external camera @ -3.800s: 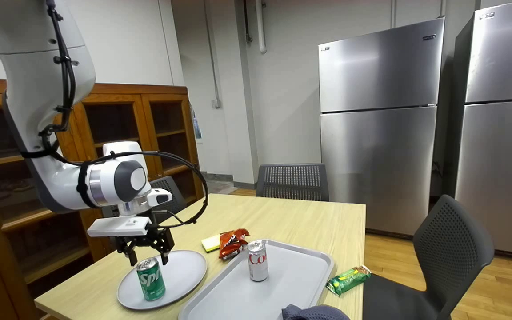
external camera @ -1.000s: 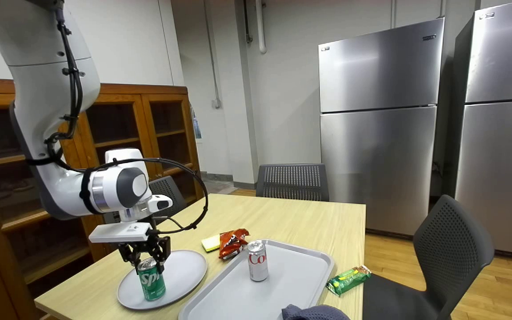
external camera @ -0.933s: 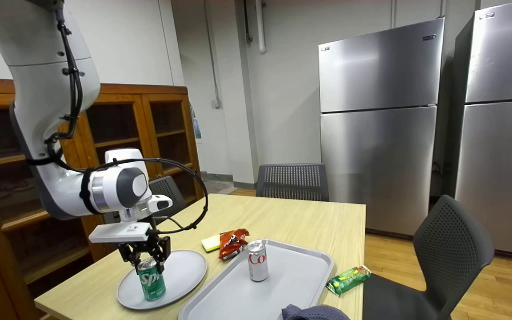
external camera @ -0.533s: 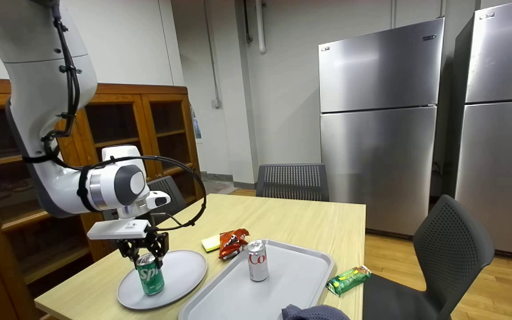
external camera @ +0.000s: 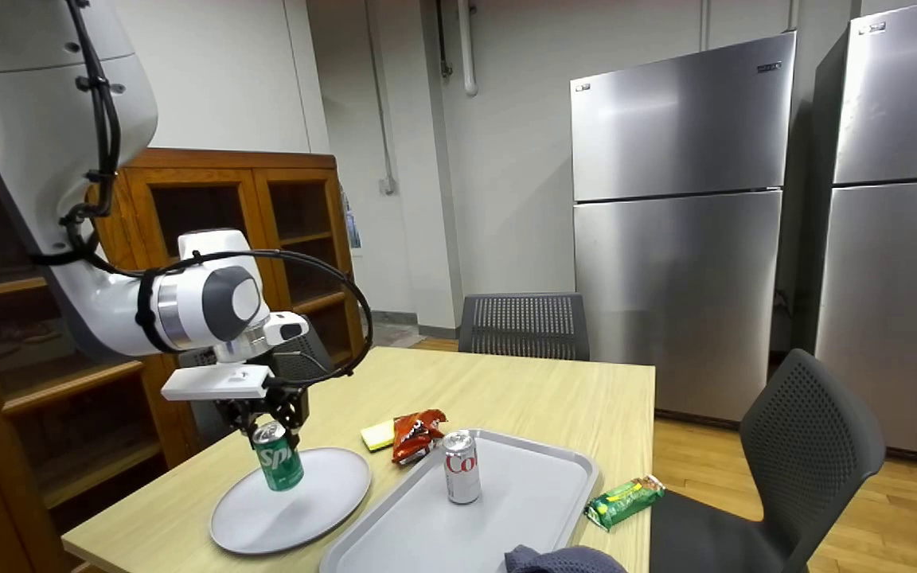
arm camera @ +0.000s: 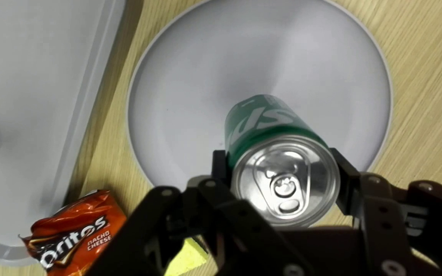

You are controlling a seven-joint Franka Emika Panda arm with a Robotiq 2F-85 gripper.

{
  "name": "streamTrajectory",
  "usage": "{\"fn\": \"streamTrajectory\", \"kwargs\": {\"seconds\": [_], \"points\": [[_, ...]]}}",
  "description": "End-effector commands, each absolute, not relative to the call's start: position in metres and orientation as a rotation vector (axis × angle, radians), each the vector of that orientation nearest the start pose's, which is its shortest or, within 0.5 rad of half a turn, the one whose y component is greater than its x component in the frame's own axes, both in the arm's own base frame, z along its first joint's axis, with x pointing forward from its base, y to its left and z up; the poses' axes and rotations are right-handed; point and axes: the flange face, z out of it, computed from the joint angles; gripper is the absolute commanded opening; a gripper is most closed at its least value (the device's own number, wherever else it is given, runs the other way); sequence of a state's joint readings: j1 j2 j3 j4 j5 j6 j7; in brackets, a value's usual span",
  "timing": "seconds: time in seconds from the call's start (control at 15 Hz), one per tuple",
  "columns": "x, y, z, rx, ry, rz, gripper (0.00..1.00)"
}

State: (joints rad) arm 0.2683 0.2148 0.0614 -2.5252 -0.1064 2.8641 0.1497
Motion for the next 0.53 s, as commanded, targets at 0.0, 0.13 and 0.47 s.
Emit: {"fn": "streamTrajectory", "kwargs": {"seconds": [0.0, 0.13, 0.47], "points": [[0.441, 0.139, 0.234, -3.113, -0.374, -0.264, 0.38], [0.44, 0.127, 0.242, -3.127, -0.34, -0.289, 0.38], [0.436, 0.092, 0.258, -3.162, -0.239, -0.333, 0.38]]}}
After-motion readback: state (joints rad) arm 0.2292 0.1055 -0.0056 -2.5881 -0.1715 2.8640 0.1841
